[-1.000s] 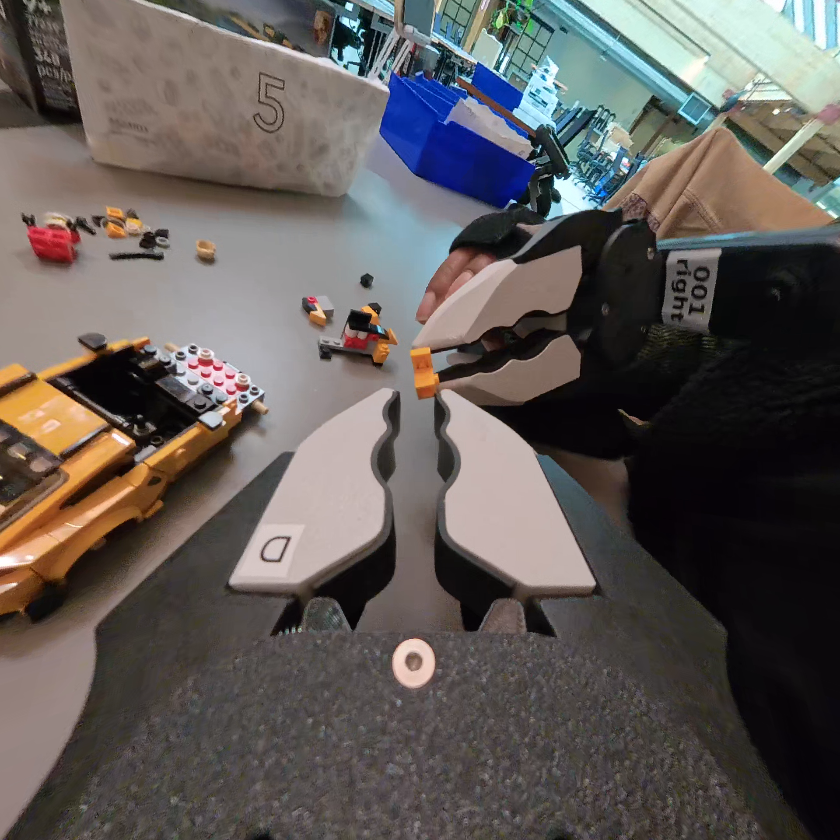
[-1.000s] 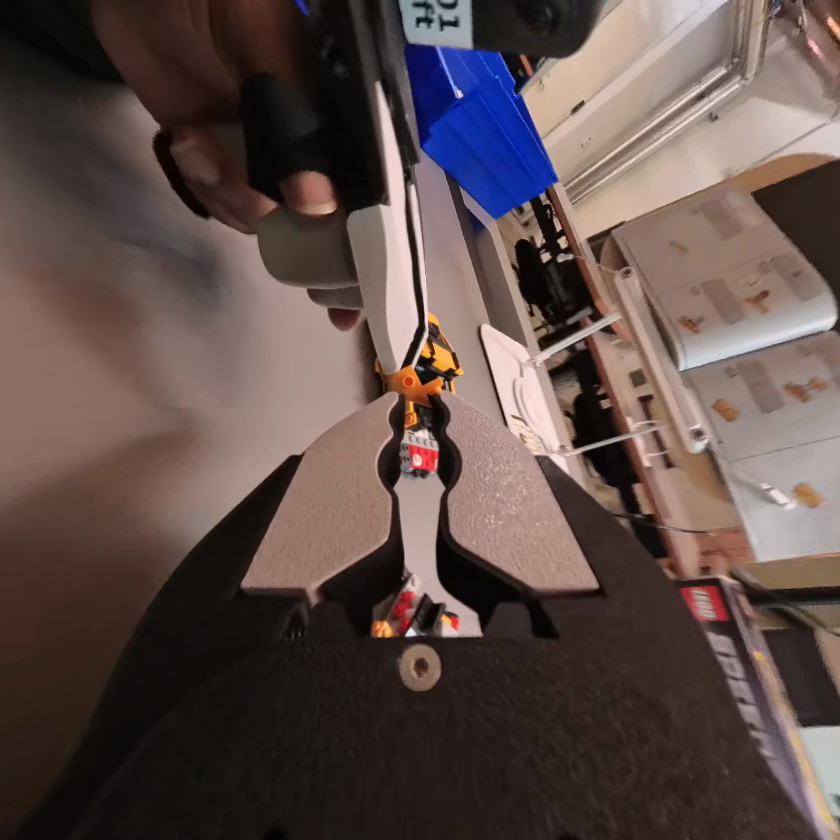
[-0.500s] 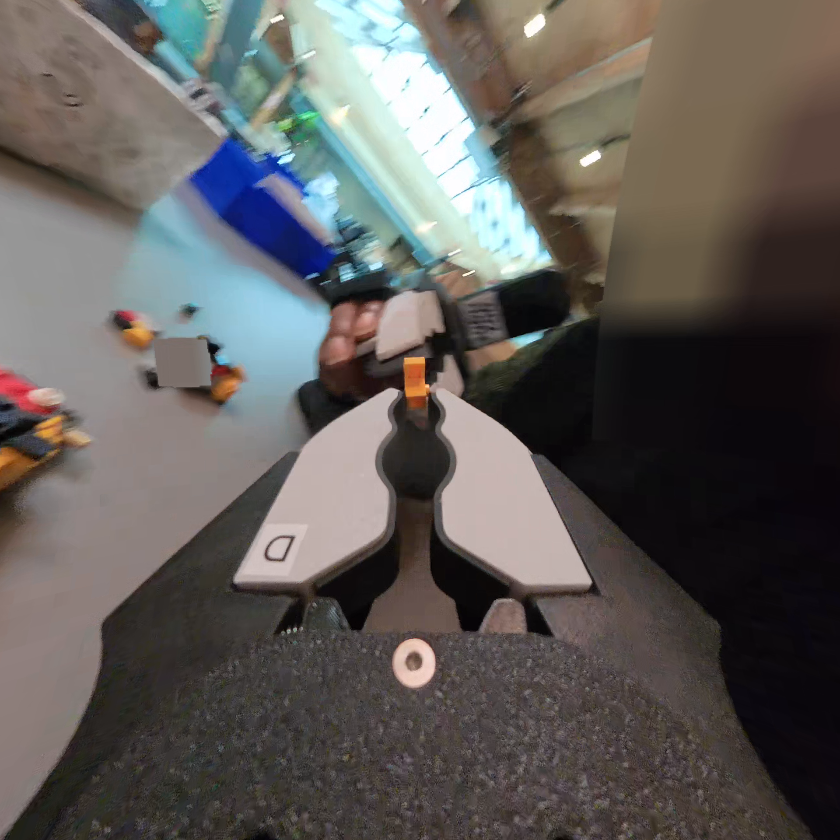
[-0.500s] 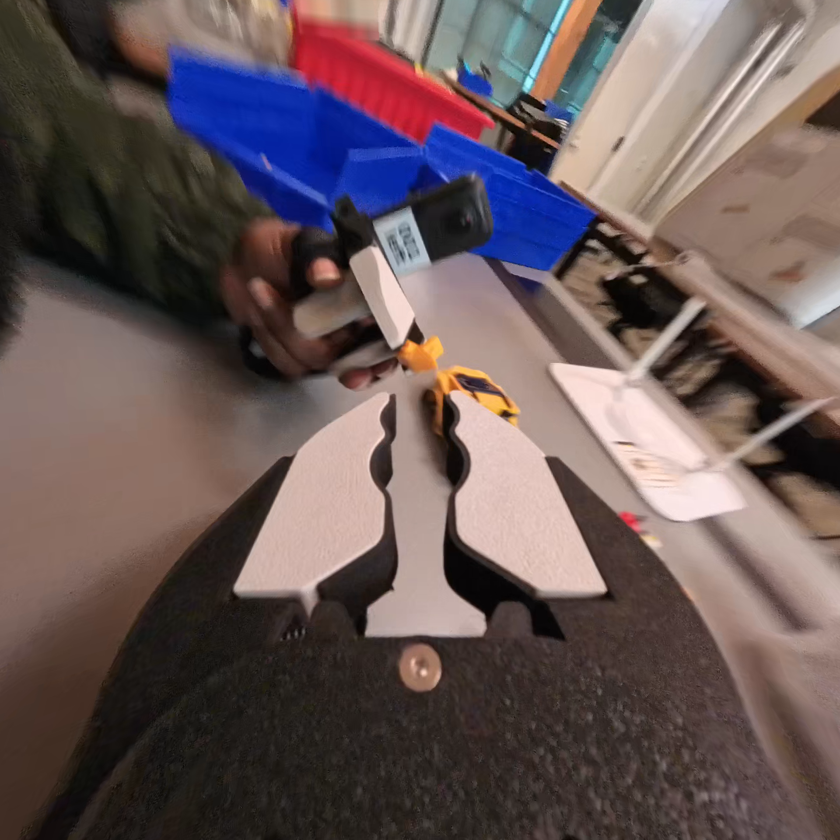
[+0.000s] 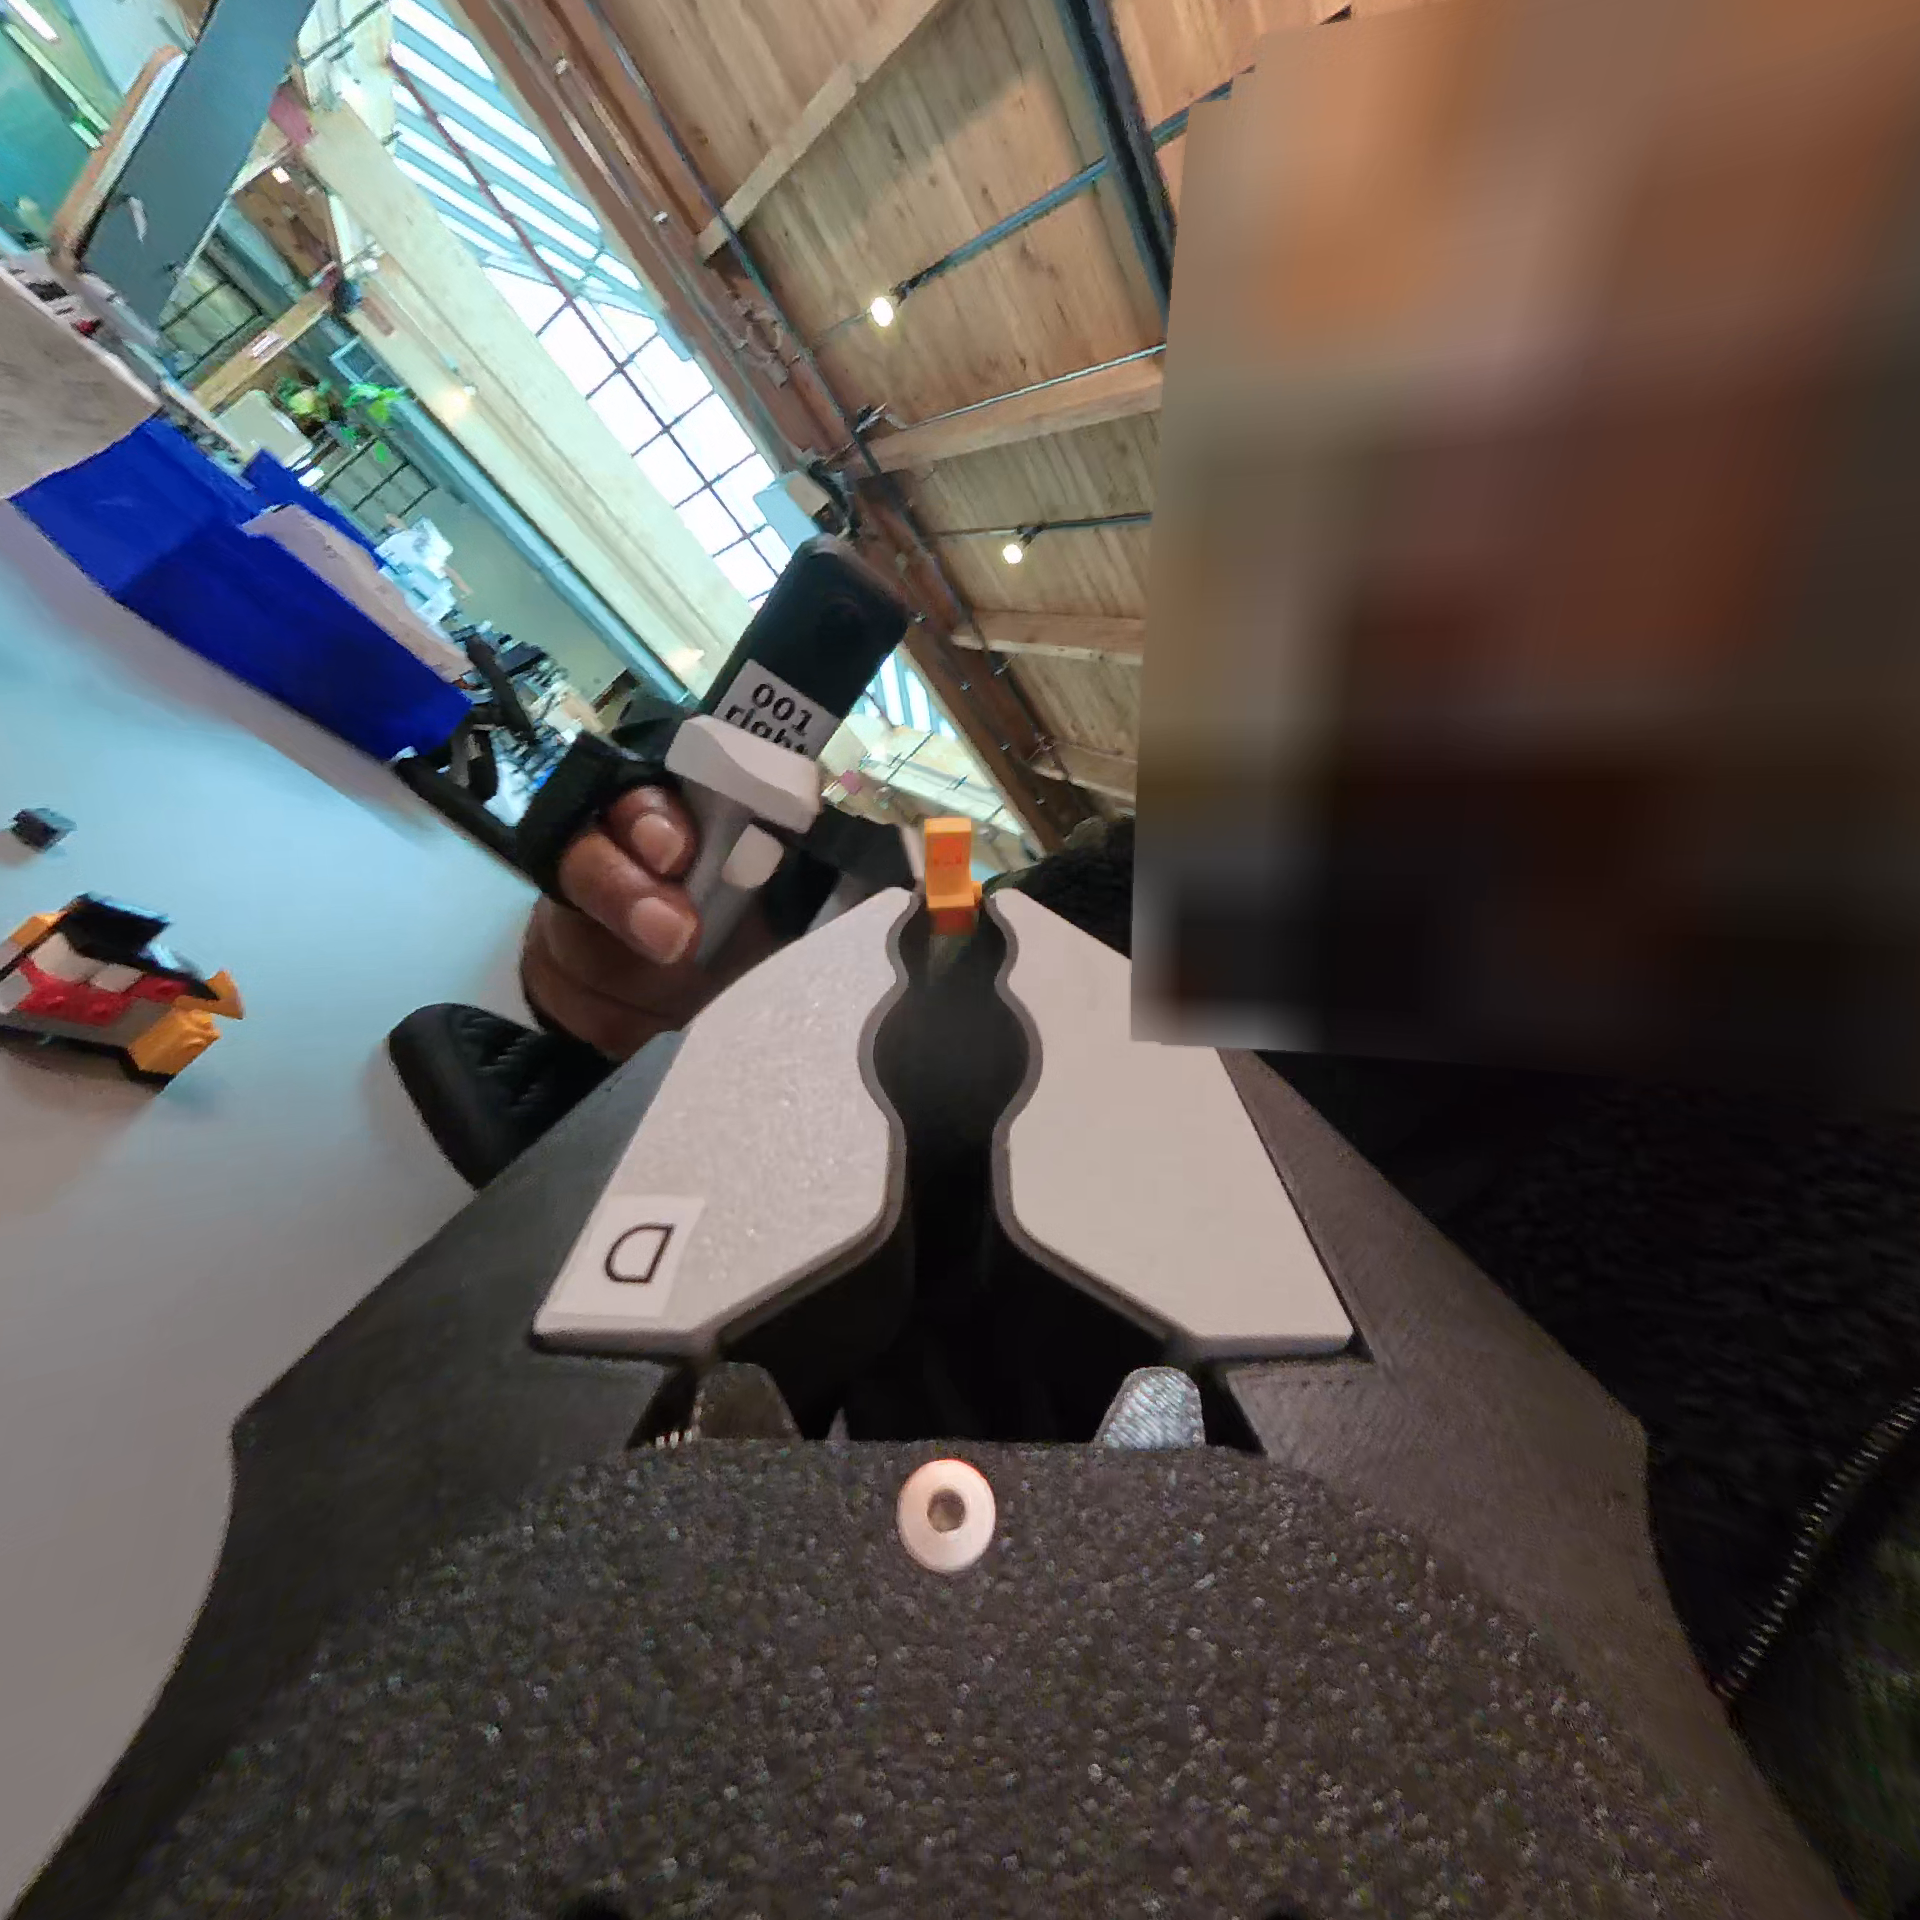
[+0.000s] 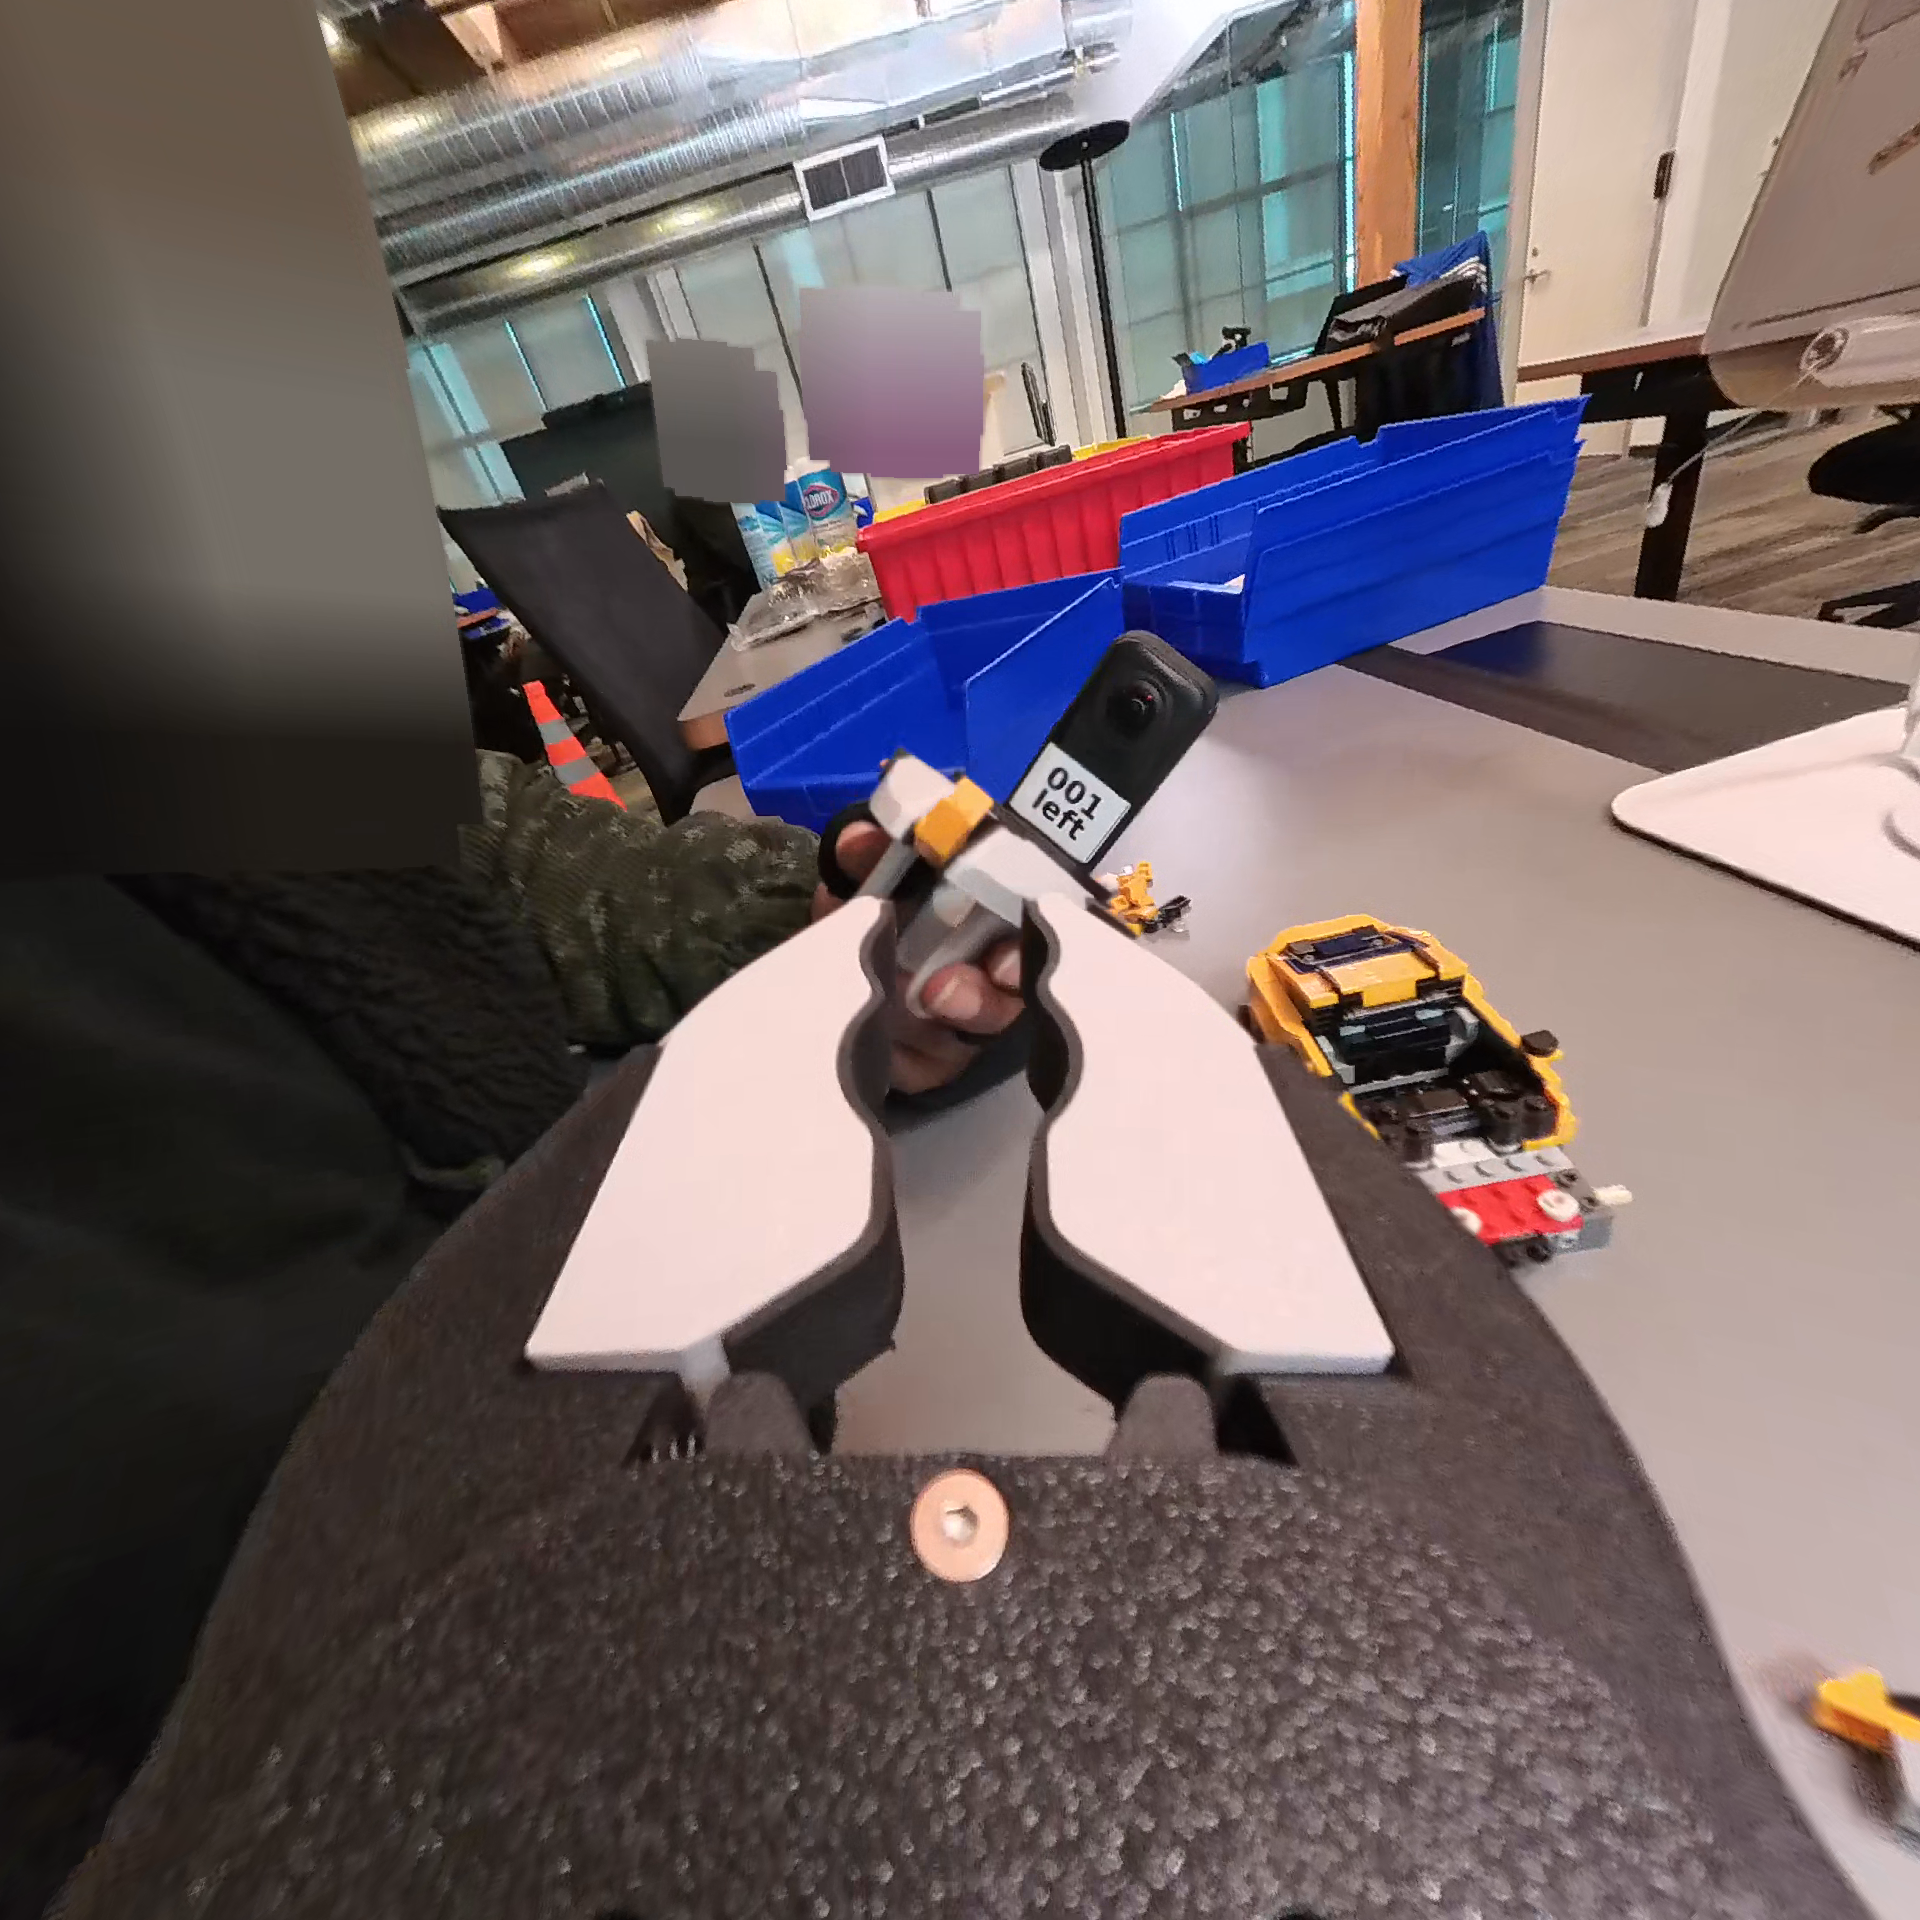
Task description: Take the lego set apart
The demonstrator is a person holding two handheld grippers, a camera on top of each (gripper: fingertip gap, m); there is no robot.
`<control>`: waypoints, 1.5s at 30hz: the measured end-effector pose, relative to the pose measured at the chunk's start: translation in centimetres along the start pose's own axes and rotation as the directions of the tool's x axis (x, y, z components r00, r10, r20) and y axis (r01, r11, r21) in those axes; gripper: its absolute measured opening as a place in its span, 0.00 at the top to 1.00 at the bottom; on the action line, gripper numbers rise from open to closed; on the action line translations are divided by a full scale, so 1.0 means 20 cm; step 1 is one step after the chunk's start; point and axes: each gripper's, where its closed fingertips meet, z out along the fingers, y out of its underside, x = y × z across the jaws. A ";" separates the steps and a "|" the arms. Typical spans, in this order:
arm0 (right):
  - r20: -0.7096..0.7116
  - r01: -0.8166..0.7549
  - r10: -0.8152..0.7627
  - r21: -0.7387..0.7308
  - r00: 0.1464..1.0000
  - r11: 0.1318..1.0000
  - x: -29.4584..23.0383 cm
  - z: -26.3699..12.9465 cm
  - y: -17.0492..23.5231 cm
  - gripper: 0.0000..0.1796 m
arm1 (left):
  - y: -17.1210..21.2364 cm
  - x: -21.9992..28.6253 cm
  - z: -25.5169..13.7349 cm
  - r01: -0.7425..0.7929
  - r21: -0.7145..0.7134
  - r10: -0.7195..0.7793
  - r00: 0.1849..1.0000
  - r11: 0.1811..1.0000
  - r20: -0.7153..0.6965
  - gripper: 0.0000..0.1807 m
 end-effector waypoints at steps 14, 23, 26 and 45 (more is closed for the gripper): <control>0.050 -0.085 0.089 -0.084 0.995 0.993 -0.02 0.04 0.10 0.95 | 0.14 -0.13 0.05 -0.316 -0.291 0.392 0.882 0.903 0.262 0.95; 0.086 -0.116 0.125 -0.099 0.988 0.988 -0.03 0.04 0.11 0.96 | 0.14 -0.14 0.04 -0.389 -0.348 0.491 0.824 0.853 0.283 0.95; 0.117 -0.124 0.133 -0.085 0.984 0.989 -0.04 0.03 0.09 0.96 | 0.14 -0.12 0.06 -0.376 -0.352 0.478 0.834 0.857 0.276 0.95; 0.027 0.227 -0.267 -0.612 0.963 0.758 0.14 -0.04 0.57 0.96 | 0.36 -0.48 -0.28 -0.083 -0.811 0.696 0.568 0.579 0.439 0.95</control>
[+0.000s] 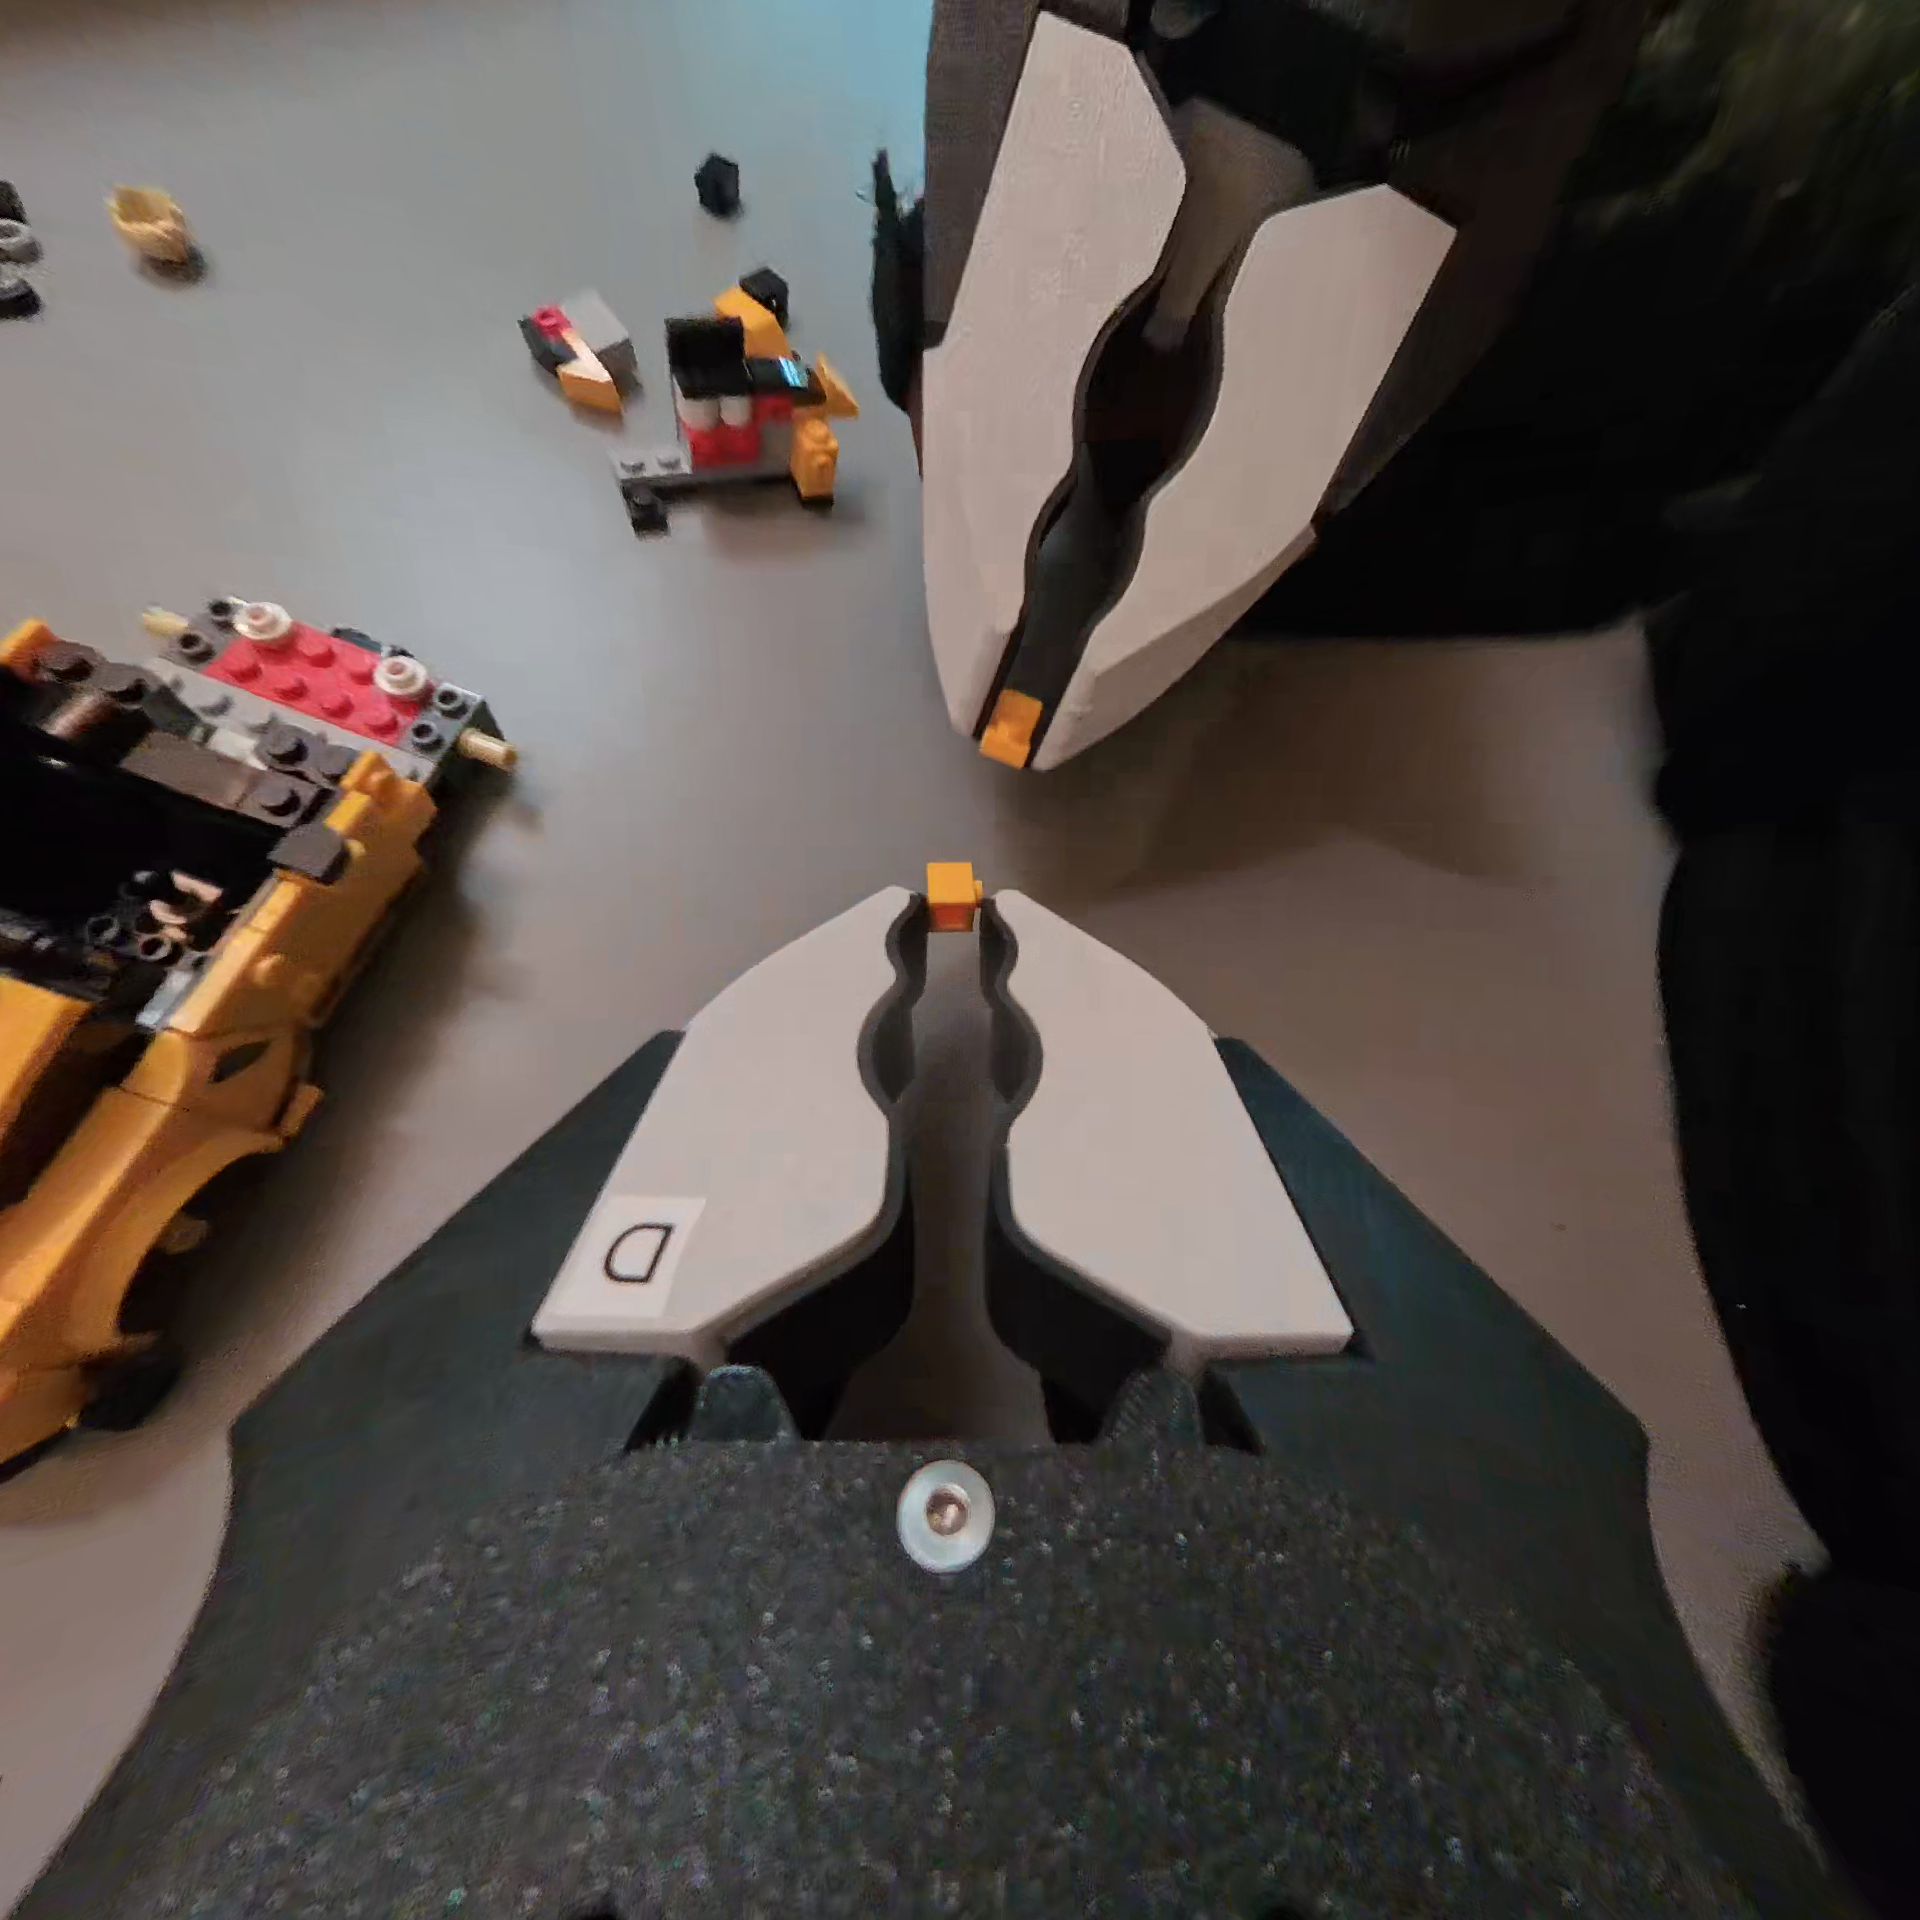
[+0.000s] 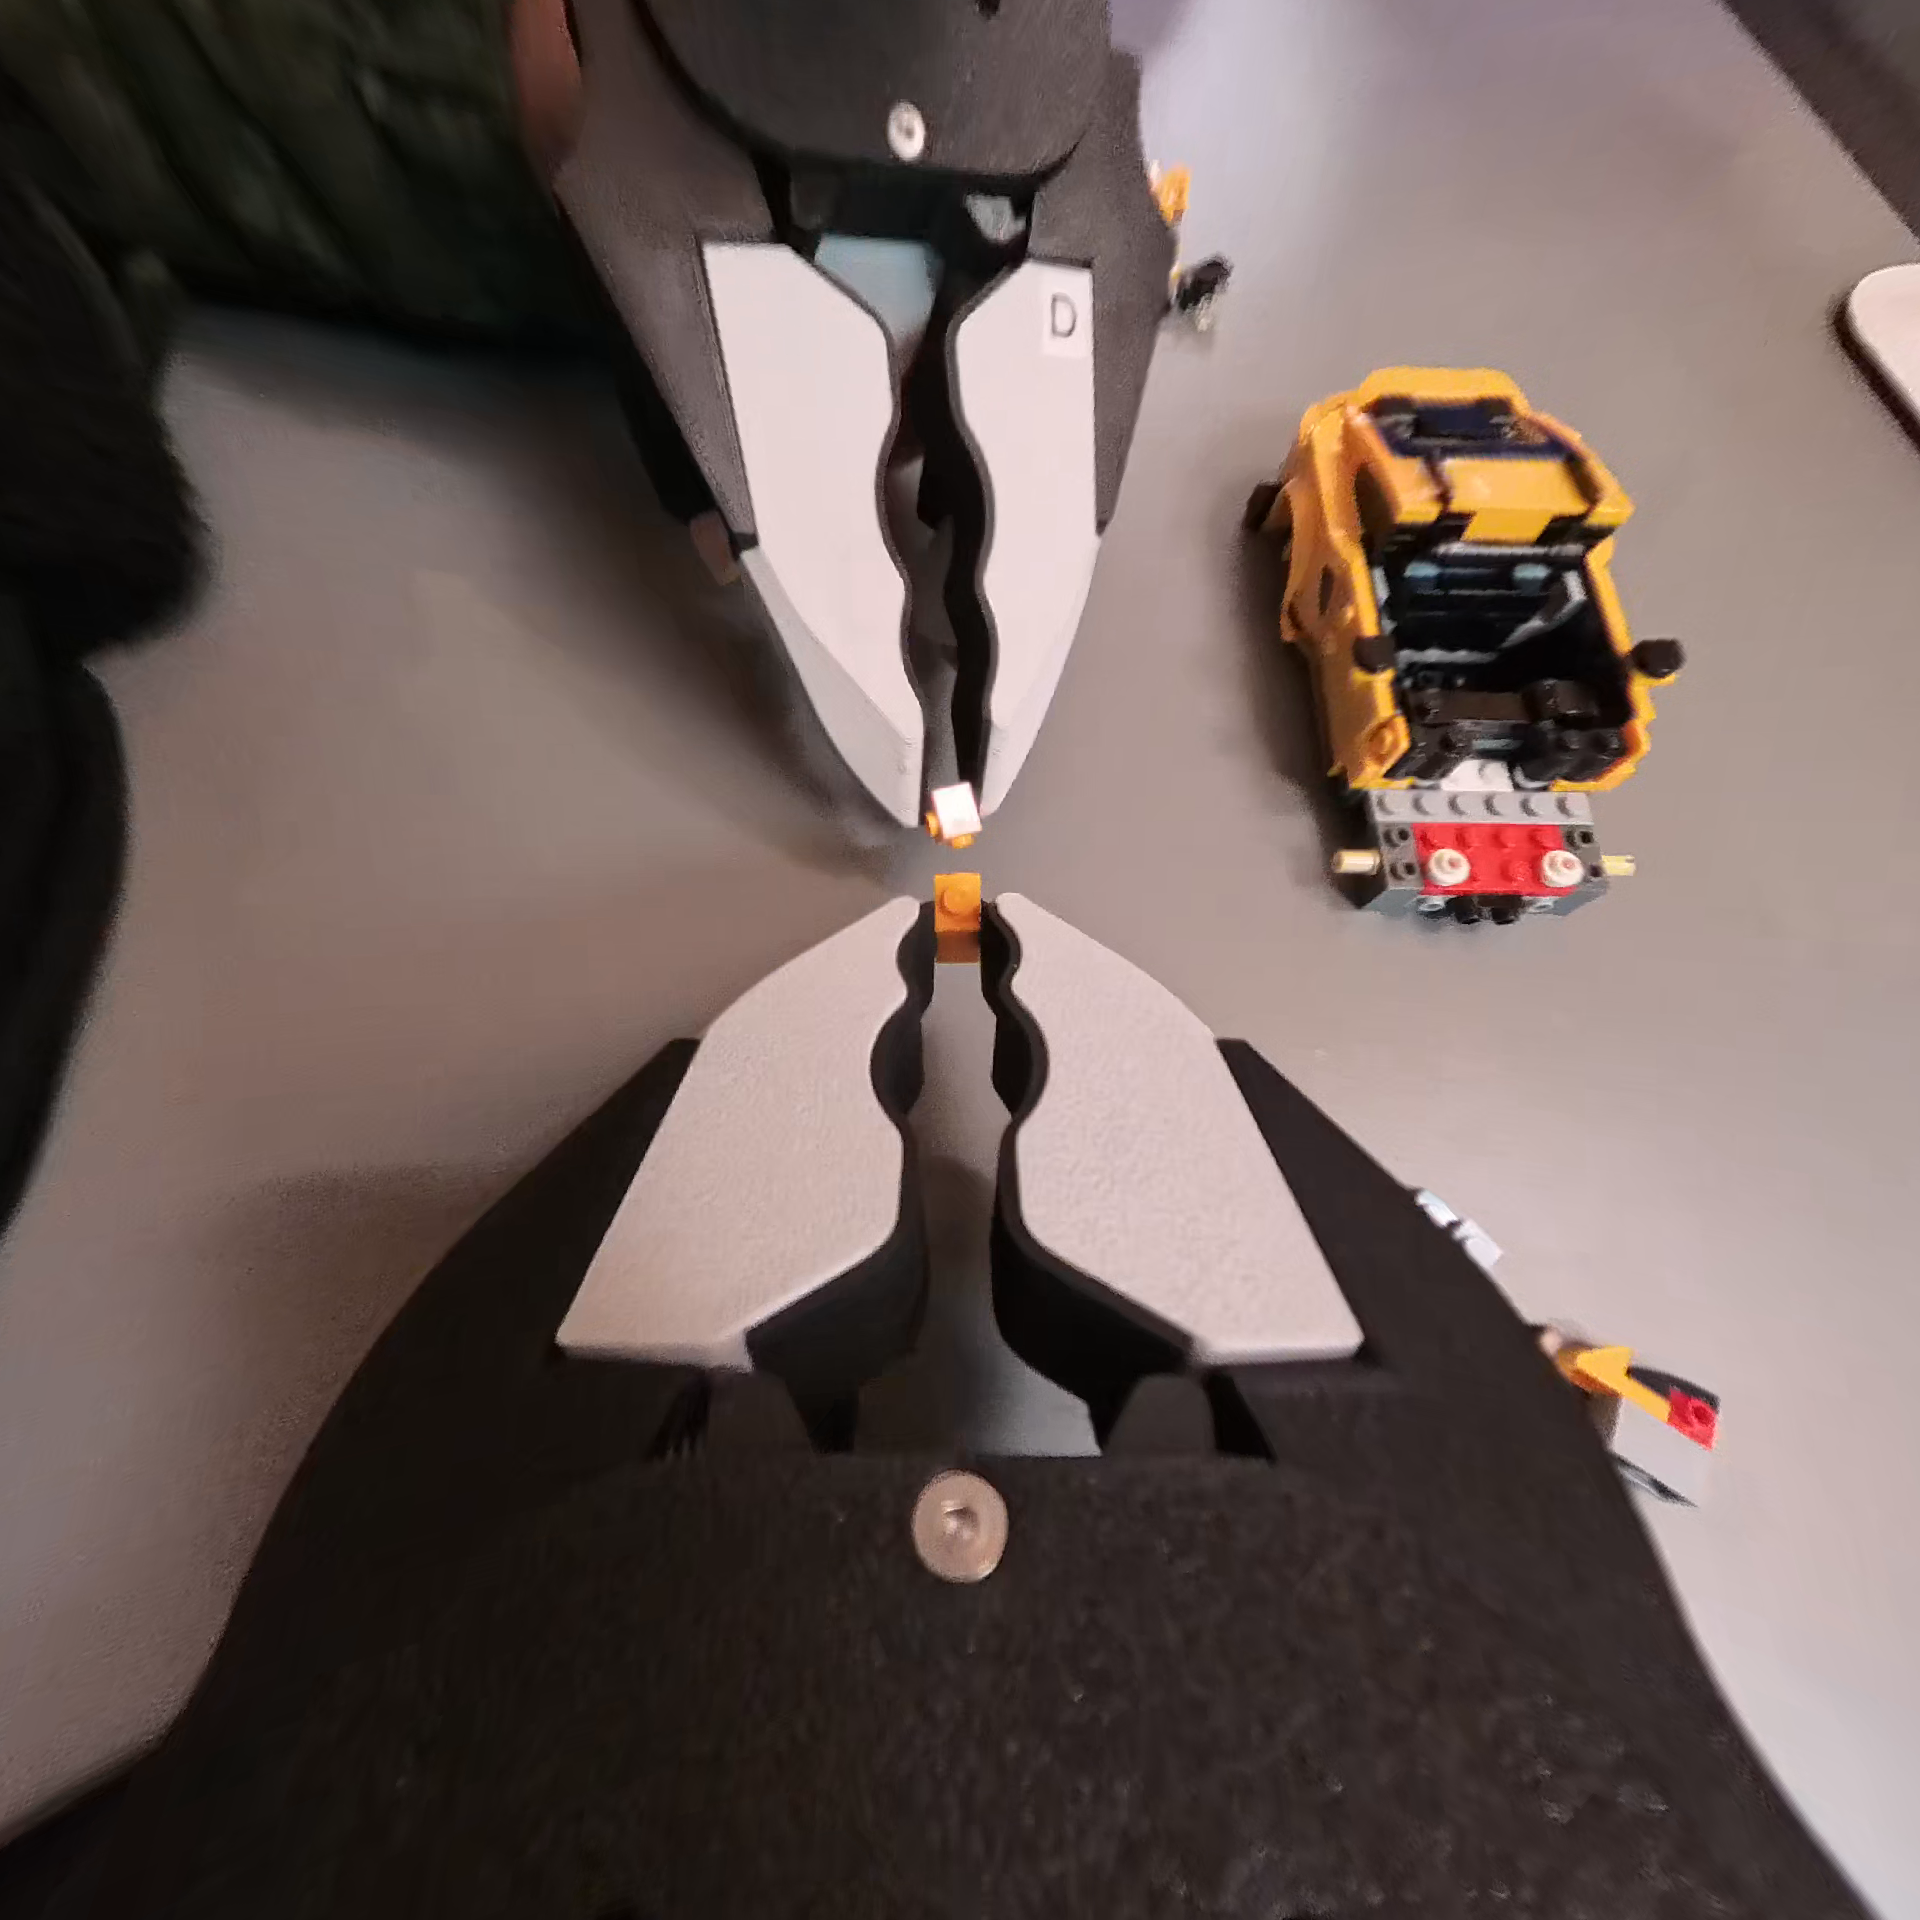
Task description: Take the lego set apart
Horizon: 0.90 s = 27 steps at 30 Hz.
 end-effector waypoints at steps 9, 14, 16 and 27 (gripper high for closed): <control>-0.025 0.056 -0.060 -0.136 0.998 0.989 0.00 0.07 0.08 0.92 | 0.02 0.02 0.03 -0.032 -0.033 0.032 0.999 0.999 0.004 0.91; -0.005 0.037 -0.037 -0.087 0.999 0.996 -0.01 0.04 0.05 0.84 | 0.00 0.01 0.02 -0.045 -0.013 0.045 0.999 0.999 0.019 0.91; -0.004 0.010 -0.010 -0.037 1.000 0.999 0.02 -0.01 0.02 0.82 | -0.01 0.01 0.01 -0.049 -0.004 0.049 0.998 0.999 0.029 0.91; -0.261 -0.214 0.177 -0.120 0.949 0.969 0.38 -0.37 0.27 0.83 | -0.08 -0.03 -0.04 -0.063 0.087 0.055 0.995 0.994 0.089 0.94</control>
